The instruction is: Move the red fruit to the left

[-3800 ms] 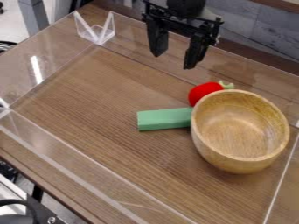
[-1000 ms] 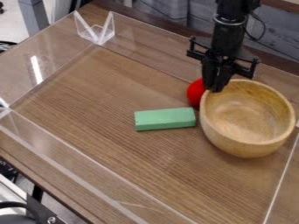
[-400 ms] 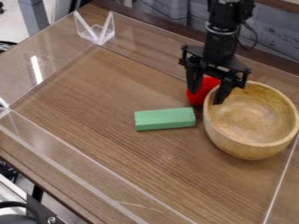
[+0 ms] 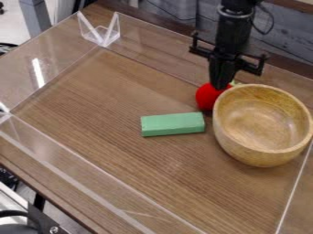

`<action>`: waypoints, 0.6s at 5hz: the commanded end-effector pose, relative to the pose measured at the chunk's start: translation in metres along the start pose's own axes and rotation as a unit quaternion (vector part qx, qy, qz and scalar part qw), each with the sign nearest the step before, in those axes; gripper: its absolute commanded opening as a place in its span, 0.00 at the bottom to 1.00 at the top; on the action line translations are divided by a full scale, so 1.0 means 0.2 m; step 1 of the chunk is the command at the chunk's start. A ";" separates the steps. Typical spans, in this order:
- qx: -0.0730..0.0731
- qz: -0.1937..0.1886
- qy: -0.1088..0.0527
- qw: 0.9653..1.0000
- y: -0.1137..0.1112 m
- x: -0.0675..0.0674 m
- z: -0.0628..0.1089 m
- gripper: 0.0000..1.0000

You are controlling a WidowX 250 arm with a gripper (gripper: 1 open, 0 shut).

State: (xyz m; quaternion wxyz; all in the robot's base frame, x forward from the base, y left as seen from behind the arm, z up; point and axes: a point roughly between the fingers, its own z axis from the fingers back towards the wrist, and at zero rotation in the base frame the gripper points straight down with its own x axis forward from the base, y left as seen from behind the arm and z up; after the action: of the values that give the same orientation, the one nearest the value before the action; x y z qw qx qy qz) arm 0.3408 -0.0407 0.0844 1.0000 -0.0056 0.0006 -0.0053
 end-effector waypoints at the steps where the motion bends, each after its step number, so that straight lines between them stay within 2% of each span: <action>1: -0.002 0.007 -0.027 1.000 0.00 0.04 0.05 0.00; 3: -0.011 -0.001 -0.044 0.999 0.16 0.11 0.19 0.00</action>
State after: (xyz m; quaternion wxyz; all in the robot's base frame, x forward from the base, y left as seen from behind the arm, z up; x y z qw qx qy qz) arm 0.3580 -0.0055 0.1024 0.9998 -0.0174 -0.0116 0.0020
